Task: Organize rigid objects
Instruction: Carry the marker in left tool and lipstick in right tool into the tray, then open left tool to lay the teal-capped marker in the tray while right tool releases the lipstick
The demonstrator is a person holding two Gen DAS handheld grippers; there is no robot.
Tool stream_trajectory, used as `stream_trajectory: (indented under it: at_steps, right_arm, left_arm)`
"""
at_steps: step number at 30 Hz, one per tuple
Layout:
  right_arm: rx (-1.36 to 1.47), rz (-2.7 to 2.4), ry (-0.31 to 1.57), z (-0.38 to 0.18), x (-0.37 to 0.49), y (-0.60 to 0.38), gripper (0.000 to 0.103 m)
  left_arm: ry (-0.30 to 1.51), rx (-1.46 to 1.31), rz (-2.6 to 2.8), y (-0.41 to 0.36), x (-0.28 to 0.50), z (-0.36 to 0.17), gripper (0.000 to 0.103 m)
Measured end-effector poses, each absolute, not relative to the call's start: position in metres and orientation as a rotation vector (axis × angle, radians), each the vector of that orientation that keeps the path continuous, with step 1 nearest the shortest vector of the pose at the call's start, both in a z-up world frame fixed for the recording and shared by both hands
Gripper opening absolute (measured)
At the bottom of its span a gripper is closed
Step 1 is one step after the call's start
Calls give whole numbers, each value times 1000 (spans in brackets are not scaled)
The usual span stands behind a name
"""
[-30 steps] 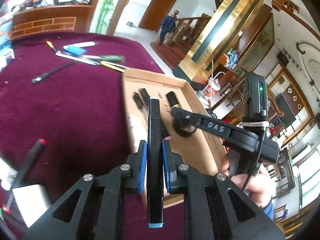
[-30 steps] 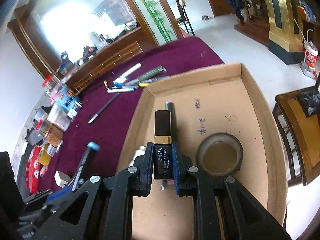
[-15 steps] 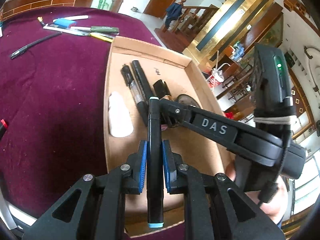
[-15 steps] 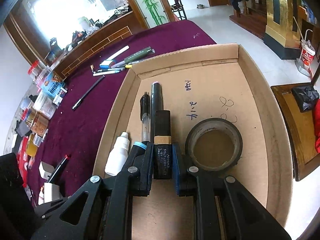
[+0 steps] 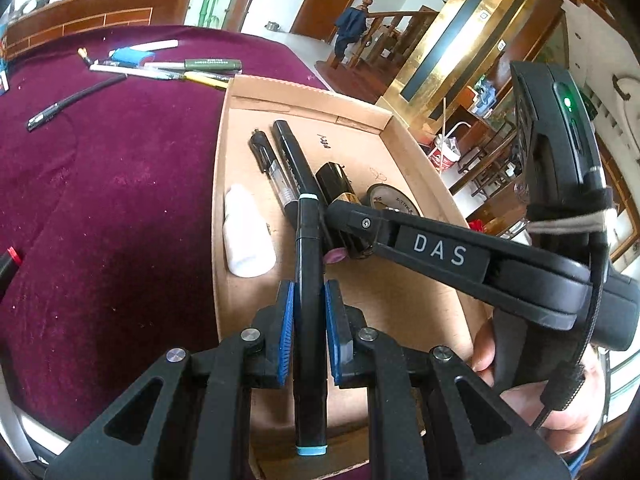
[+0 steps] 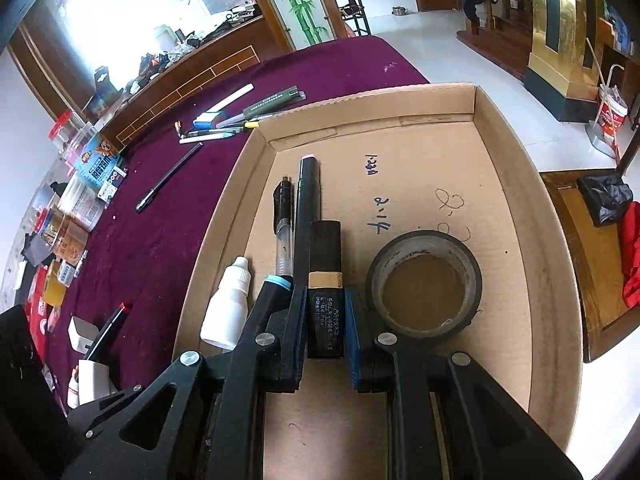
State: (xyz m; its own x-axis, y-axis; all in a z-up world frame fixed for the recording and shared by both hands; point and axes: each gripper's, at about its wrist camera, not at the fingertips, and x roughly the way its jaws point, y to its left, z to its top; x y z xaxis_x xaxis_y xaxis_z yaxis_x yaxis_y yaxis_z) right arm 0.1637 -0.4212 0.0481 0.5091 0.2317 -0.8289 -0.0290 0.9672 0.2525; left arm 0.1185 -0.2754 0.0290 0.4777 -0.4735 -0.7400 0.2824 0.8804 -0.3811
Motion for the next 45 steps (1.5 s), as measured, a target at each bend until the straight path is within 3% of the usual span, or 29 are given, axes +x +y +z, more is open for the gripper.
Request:
stream_trajectory:
  at_steps: [24,28,30,32,45]
  right_arm:
    - [161,129,1032,51,162,-414,17]
    - [166,139,1034,52,161,-413,22]
    - [175,146,1024,53,161,-413,23]
    - [181,142,1018,55,160,-416,23]
    - [266,175,919,73,153,-419,25]
  left_arm:
    - [892,-143,-544,-273,101,32,12]
    - [901,-175,-563,-271,100,35,22]
    - [893,-189,-575,-270,99,37,39]
    - [884,-200,-584,-268,98,39,47]
    - [811,-207,-546,-261,95,52,47]
